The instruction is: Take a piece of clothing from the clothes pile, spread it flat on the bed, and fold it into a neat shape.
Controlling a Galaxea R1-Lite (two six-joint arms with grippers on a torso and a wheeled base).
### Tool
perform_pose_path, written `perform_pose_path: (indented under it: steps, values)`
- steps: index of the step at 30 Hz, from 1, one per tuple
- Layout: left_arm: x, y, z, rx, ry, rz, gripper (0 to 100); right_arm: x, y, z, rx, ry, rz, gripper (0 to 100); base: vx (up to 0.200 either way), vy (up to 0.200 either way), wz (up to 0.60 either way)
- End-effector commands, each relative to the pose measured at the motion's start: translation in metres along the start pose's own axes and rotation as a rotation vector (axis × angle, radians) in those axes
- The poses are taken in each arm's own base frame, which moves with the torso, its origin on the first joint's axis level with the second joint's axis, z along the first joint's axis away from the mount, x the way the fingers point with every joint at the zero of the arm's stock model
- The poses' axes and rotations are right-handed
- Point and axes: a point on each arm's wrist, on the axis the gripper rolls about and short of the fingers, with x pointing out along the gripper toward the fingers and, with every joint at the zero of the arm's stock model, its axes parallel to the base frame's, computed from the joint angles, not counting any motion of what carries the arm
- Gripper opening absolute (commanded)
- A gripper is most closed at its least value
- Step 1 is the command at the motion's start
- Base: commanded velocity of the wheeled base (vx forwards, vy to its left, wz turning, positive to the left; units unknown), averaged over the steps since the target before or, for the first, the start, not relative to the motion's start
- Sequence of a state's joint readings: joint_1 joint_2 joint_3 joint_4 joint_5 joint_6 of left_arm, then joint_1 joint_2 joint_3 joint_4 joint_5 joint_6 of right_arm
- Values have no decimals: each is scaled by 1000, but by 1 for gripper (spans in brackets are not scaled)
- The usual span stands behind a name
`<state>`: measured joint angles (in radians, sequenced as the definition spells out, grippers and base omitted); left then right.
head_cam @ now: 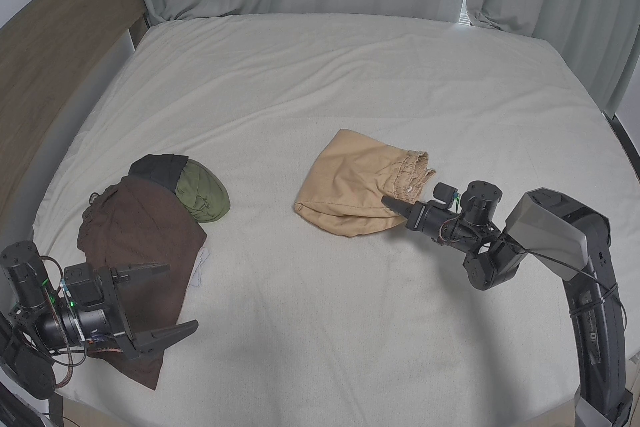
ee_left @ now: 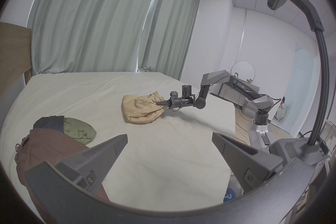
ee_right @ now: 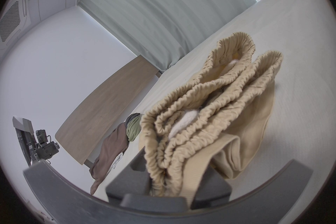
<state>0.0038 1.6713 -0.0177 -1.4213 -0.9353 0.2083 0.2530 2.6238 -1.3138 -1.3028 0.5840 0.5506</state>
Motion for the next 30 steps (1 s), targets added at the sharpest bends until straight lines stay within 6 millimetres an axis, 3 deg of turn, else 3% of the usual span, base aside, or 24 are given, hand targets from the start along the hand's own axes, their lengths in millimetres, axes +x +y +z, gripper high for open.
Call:
perform_pose_path:
  steps: [1, 2, 6, 10, 13, 19, 20, 25, 30]
  values:
    - [-2, -3, -3, -13, 9, -2, 100, 1, -6, -11, 15, 19, -11, 0, 0, 0, 0]
    - [-2, -3, -3, -13, 9, -3, 100, 1, -7, -12, 14, 20, -12, 100, 0, 0, 0]
    - [-2, -3, -2, -10, 8, -3, 100, -4, -8, -17, 28, 39, -23, 100, 0, 0, 0]
    - [-2, -3, -2, -11, 8, -3, 100, -17, 4, -21, 44, 87, -41, 100, 0, 0, 0]
    - [-2, -3, -2, -9, 7, -3, 100, -37, 33, -29, 40, 171, -51, 100, 0, 0, 0]
    - [-2, -3, -3, -13, 9, -2, 100, -53, 77, -36, 4, 242, -4, 100, 0, 0, 0]
    - [-2, -3, -3, -14, 10, -2, 100, -56, 96, -33, -11, 246, 27, 100, 0, 0, 0]
    - [-1, -3, -4, -16, 9, -19, 100, -60, 148, -1, -53, 194, 125, 100, 0, 0, 0]
    - [-1, -3, -4, -16, 9, -23, 100, -53, 167, 31, -36, 130, 167, 100, 0, 0, 0]
